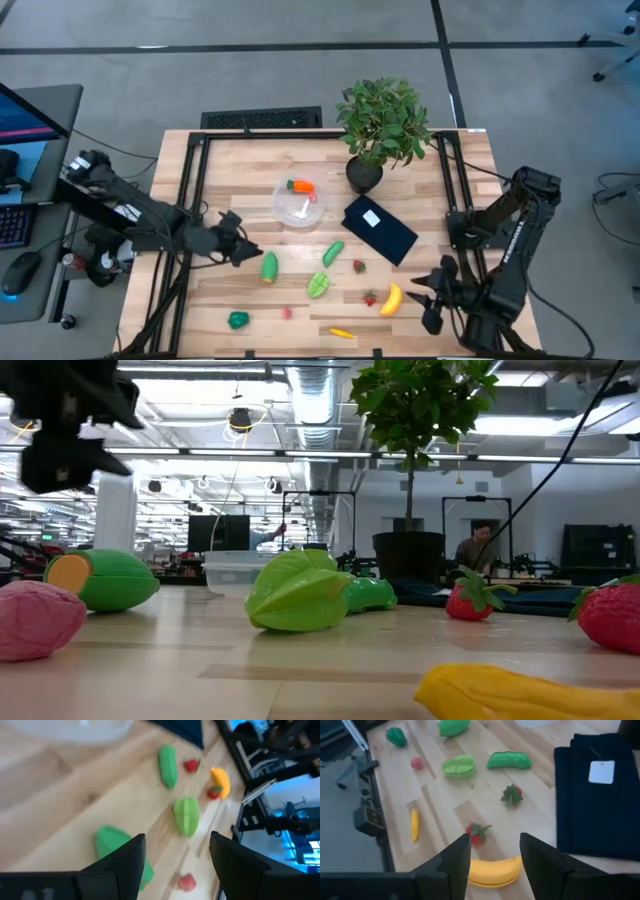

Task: Pick and placing Produce into tupperware
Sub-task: Put the green corn into the transparent bin

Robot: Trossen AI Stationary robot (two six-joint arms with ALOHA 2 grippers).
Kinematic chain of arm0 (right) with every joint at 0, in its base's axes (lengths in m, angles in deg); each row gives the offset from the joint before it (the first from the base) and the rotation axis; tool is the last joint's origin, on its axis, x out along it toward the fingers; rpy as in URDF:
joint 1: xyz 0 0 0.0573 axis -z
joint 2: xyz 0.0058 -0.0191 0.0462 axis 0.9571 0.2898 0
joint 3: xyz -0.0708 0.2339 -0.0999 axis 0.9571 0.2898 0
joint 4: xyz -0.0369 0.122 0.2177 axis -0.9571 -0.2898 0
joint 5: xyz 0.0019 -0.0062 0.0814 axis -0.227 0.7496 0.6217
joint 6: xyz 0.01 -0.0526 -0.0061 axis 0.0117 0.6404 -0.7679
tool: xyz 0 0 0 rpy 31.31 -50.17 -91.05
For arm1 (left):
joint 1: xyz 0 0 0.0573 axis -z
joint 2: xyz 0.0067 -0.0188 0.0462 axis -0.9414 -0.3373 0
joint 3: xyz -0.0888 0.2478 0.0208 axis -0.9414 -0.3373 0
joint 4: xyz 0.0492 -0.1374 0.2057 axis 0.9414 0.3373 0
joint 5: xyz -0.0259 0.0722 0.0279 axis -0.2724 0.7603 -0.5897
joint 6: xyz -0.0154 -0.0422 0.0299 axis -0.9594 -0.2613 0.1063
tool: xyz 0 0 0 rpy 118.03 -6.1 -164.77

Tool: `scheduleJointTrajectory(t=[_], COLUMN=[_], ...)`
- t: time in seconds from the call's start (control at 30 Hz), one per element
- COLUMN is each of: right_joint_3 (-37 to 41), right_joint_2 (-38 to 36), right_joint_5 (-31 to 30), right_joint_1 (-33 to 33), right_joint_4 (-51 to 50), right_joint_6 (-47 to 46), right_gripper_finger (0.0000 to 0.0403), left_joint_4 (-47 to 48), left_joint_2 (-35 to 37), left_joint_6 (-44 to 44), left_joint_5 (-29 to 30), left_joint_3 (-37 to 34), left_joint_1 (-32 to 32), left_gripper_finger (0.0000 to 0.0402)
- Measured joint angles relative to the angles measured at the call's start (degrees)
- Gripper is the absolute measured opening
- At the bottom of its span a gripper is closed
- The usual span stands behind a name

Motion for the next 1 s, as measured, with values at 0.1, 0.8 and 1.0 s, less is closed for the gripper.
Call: scheduleJointTrajectory(t=[0.1, 0.8, 1.0], right_joint_3=[0.0, 0.0, 0.0], right_joint_2=[0.0, 0.0, 0.0], right_joint_5=[-0.1, 4.7, 4.7], right_joint_1=[-1.1, 0.6, 1.6], right_joint_4=[0.2, 9.7, 11.8], right_joint_6=[-1.5, -4.5, -1.6], right_gripper_finger=[0.0162, 0.0160, 0.0161], left_joint_4=[-2.2, 20.7, 24.8], left_joint_2=[-3.7, -20.7, -25.5], left_joint_6=[-3.9, -20.2, -20.3], left_joint_5=[0.1, 2.5, 1.9], left_joint_3=[0.0, 15.4, 19.7], left_joint_1=[2.9, 9.5, 8.2], left_gripper_finger=[0.0208, 0.0207, 0.0207])
